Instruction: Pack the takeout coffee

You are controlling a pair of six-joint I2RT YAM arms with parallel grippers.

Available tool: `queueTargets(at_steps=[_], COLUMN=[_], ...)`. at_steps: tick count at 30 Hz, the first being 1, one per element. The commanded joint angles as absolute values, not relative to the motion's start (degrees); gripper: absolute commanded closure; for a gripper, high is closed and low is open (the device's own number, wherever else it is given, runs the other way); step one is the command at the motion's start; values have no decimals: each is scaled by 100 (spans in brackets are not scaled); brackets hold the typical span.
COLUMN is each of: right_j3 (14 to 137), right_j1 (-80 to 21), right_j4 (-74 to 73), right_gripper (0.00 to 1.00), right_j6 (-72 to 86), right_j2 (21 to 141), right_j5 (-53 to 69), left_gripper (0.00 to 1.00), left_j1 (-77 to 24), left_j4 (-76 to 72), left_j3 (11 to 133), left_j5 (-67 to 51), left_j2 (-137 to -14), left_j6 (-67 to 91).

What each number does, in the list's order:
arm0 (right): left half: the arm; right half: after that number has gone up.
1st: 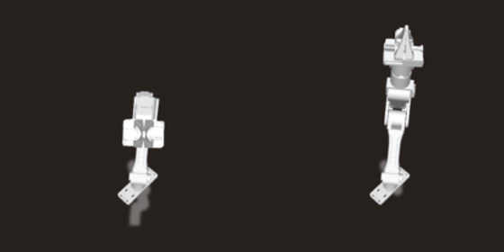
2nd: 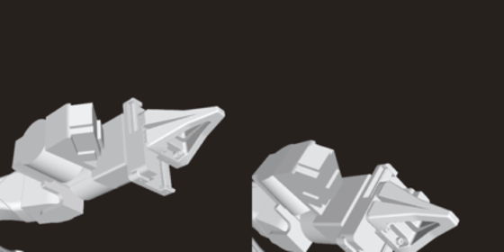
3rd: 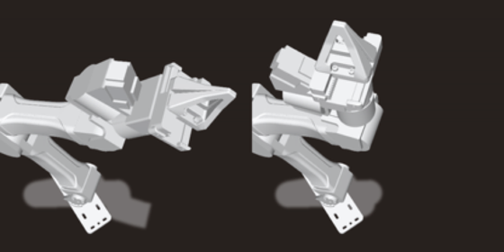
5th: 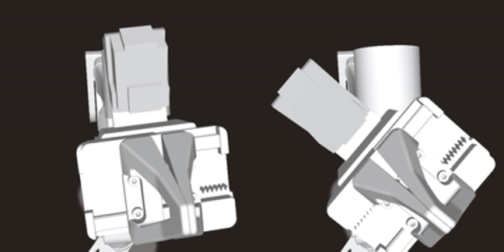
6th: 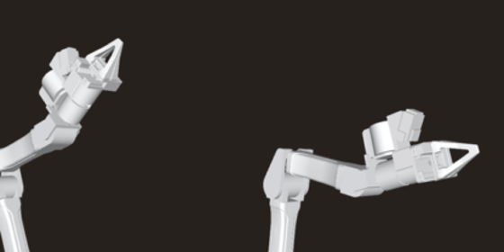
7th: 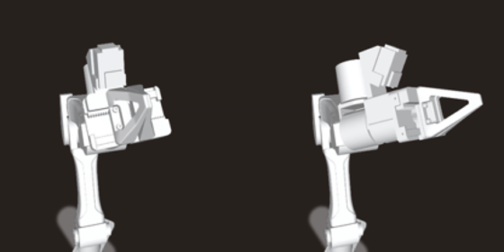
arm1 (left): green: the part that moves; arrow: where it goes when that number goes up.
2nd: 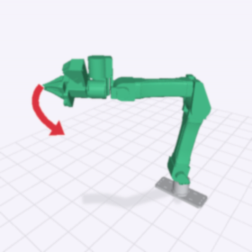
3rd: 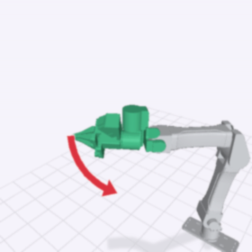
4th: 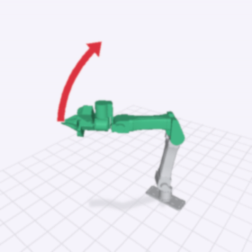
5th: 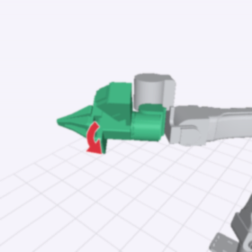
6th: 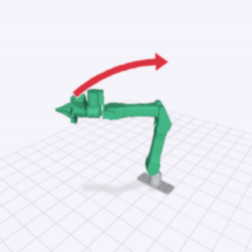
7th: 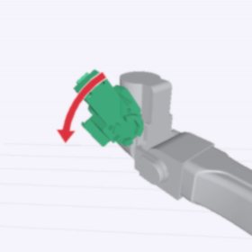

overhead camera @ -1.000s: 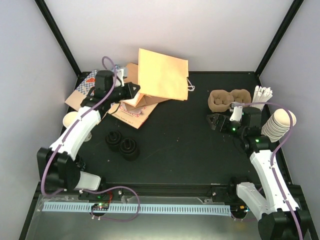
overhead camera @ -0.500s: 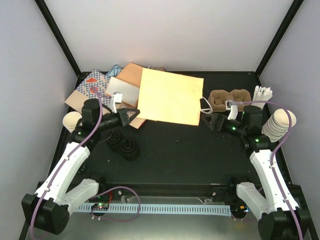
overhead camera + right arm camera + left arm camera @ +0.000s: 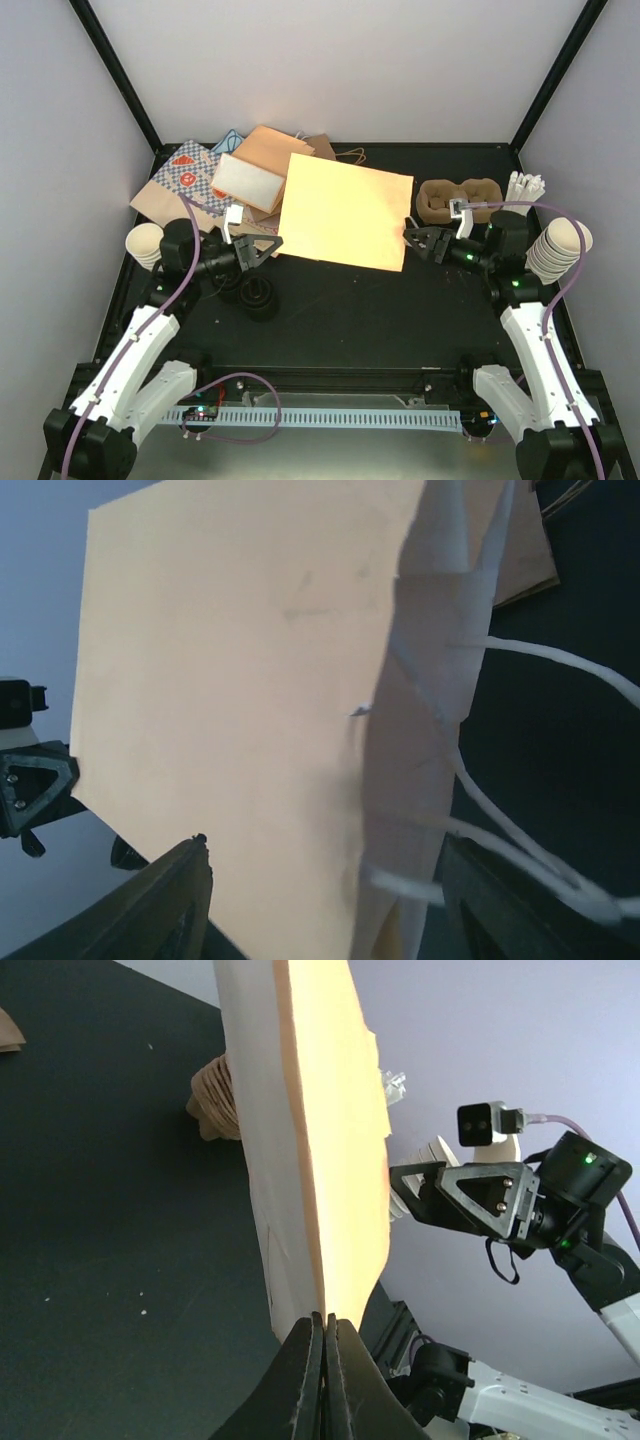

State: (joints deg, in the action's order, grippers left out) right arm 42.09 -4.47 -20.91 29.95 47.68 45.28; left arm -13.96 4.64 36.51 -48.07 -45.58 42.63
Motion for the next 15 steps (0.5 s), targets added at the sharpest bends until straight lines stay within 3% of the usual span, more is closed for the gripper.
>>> queueTargets(at_steps=[1,8,15], right_j3=[4221,4093,4052], right_j1=[-465,-466,-461], right_j4=[-2089,-1993,-1953], right_gripper=[36,49,48], right_j6=[3049,3118,3159], right_j2=[4822,4938,4935], right_j5=[4653,4902,5033], left_gripper=[98,98,98], left_j1=[-1371,-1371,-1371], left_j4=[22,-133,-121], left_j3=[3669,3682,3674], left_j5=[-5081,-5188,-5179], left_j2=[-4426,-4348,-4282], left_j6=[4350,4421,4432])
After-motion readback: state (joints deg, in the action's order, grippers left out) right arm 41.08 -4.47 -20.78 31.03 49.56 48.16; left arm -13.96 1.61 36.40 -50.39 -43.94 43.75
